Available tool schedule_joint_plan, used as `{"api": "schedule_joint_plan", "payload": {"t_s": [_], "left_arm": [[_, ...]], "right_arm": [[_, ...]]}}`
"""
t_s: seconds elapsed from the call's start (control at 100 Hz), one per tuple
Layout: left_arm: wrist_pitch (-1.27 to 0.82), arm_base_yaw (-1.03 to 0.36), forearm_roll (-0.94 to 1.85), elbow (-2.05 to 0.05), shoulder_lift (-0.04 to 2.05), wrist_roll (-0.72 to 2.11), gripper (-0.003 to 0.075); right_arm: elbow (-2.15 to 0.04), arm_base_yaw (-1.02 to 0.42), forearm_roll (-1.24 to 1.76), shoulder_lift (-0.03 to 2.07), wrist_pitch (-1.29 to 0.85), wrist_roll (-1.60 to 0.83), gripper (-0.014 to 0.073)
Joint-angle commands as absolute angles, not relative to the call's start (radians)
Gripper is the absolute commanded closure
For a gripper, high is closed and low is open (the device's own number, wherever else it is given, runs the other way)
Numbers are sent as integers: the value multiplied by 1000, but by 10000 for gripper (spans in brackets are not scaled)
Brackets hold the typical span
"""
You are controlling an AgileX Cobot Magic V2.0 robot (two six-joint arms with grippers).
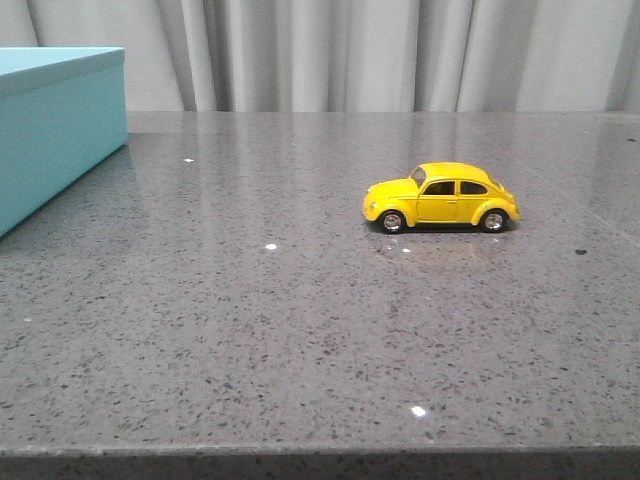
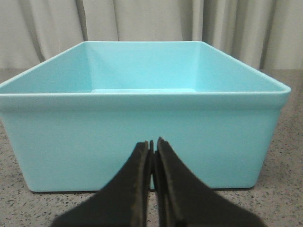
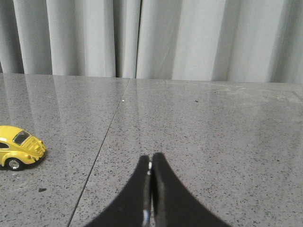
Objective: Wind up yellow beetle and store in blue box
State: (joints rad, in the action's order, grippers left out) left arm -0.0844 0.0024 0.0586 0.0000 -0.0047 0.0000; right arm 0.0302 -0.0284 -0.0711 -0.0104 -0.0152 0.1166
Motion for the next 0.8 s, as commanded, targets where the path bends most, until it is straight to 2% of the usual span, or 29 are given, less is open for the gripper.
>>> {"api": "schedule_joint_plan", "payload": {"t_s": [0.0,0.79], "left_arm": [[-8,-4,60,21,-36,-7,739],[0,-4,60,14,-36,-7,739]], "right_arm": [[12,-22,-70,-33,63,113,662],[10,-22,-70,-33,72,113,662]]}}
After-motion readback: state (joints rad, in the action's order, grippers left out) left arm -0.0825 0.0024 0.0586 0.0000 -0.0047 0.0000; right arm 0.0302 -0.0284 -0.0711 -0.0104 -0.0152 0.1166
